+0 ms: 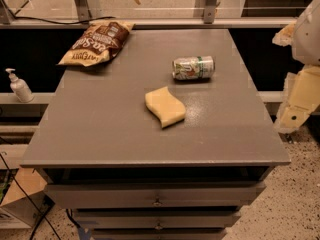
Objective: Place 7up can upright
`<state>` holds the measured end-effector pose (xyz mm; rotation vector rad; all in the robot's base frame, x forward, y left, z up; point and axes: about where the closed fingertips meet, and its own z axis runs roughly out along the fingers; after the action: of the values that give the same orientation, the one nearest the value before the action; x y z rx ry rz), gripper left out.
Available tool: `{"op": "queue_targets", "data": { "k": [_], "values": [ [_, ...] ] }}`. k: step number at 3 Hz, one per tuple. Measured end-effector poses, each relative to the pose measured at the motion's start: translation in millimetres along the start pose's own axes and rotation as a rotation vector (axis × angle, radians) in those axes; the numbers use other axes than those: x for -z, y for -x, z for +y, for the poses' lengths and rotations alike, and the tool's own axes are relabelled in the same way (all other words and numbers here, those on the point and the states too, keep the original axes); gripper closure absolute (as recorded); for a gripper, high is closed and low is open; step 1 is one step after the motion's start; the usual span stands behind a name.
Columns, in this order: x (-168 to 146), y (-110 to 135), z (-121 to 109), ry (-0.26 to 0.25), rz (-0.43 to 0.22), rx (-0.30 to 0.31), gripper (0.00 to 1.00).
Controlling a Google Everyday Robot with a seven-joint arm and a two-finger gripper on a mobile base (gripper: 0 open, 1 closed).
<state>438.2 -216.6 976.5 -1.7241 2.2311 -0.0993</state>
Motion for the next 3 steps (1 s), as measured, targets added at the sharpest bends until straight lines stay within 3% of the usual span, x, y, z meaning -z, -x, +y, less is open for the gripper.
{"op": "queue_targets", "data": {
  "k": [1,2,3],
  "values": [
    [1,1,0,-0.004,0.002,0.003,0.00],
    [1,12,-7,-0.024,0.041,0.049,0.00],
    [-6,36,-23,-0.040,0.065,0.136,0.00]
  ]
}}
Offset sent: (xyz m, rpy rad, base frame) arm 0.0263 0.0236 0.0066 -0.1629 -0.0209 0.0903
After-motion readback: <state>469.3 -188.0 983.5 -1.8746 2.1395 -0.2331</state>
